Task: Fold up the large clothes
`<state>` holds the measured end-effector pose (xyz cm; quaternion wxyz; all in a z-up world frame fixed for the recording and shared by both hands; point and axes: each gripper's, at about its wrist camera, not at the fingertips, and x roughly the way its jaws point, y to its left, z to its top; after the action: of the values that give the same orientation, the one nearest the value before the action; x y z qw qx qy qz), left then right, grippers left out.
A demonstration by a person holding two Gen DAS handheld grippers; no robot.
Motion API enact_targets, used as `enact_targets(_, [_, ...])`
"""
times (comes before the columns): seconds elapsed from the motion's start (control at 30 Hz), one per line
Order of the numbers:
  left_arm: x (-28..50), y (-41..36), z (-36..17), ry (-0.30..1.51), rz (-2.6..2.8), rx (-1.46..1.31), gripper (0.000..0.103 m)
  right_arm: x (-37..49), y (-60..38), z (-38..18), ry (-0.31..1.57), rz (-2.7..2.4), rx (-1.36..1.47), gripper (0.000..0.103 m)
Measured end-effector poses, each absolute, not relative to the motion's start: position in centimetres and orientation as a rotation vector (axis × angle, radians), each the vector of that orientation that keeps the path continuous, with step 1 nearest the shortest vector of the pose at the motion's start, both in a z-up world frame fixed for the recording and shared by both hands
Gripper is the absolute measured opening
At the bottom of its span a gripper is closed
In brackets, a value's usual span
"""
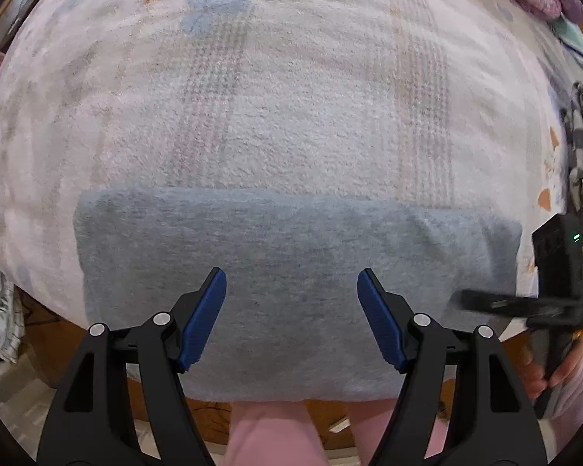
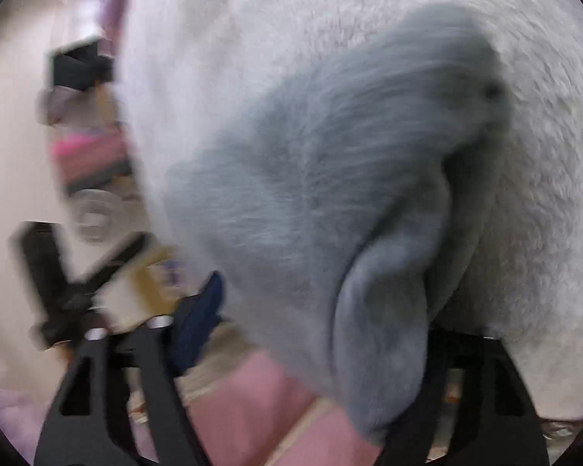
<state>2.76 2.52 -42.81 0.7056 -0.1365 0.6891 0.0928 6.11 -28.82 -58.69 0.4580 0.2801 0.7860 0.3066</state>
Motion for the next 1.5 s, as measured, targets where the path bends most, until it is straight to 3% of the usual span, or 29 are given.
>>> enact_targets(0.03, [2.8, 2.6, -42.8, 1.519, 0.217, -0.289, 0.068, 6.2, -28.5, -58.0, 1.937, 0.703, 0.659, 0.051])
enact_targets(0.07, [2.9, 2.7, -42.7, 1.510, 0.226, -0.277, 0.053, 6.1, -28.3, -57.1, 1.931, 0.664, 0.621, 0.038])
enact_targets(0.1, [3.0, 2.8, -42.7, 1.508, 0.219, -0.287, 0.046, 5.9, -28.2, -56.2, 1.922, 0.635, 0.577, 0.033])
enact_targets(0.13, [3.1, 2.9, -42.8, 1.513, 0.202, -0.317, 0.031, 5.6, -28.2, -55.5, 1.915, 0.613, 0.559, 0.025])
enact_targets(0.17, [3.3, 3.1, -43.0, 1.521, 0.177, -0.364, 0.014, 5.3, -28.3, -54.8, 1.908, 0.594, 0.552, 0.022])
enact_targets(0.23, [3.8, 3.3, -43.0, 1.529, 0.143, -0.400, 0.002, 4.7, -28.3, -52.9, 1.893, 0.555, 0.574, 0.021])
enact_targets(0.37, [5.2, 2.7, -44.6, 1.559, 0.063, -0.396, 0.001, 3.7, -27.8, -50.5, 1.881, 0.505, 0.532, 0.021])
enact_targets(0.47, [5.9, 1.3, -50.0, 1.660, 0.071, -0.344, 0.001, 3.9, -26.7, -51.5, 1.886, 0.459, 0.536, 0.022])
enact_targets(0.67, [4.7, -0.8, -46.2, 1.722, 0.083, -0.357, 0.001, 4.5, -24.0, -52.2, 1.931, 0.402, 0.511, 0.024])
enact_targets(0.8, [2.3, -1.8, -50.3, 1.726, 0.126, -0.314, 0.003, 4.3, -23.3, -52.5, 1.943, 0.419, 0.497, 0.025])
enact_targets(1.0, [0.5, -3.0, -47.3, 1.758, 0.118, -0.279, 0.002, 3.8, -22.6, -52.6, 1.925, 0.418, 0.492, 0.027])
enact_targets(1.13, [-1.8, -3.9, -50.0, 1.692, 0.105, -0.218, 0.004, 3.3, -22.4, -53.4, 1.927, 0.433, 0.477, 0.028])
enact_targets(1.33, [-4.6, -4.5, -47.9, 1.722, 0.113, -0.232, 0.002, 2.4, -22.5, -53.5, 1.863, 0.403, 0.512, 0.029])
enact_targets(1.5, [-8.1, -4.1, -52.2, 1.765, 0.122, -0.291, 0.002, 1.6, -21.9, -53.7, 1.799, 0.377, 0.497, 0.031])
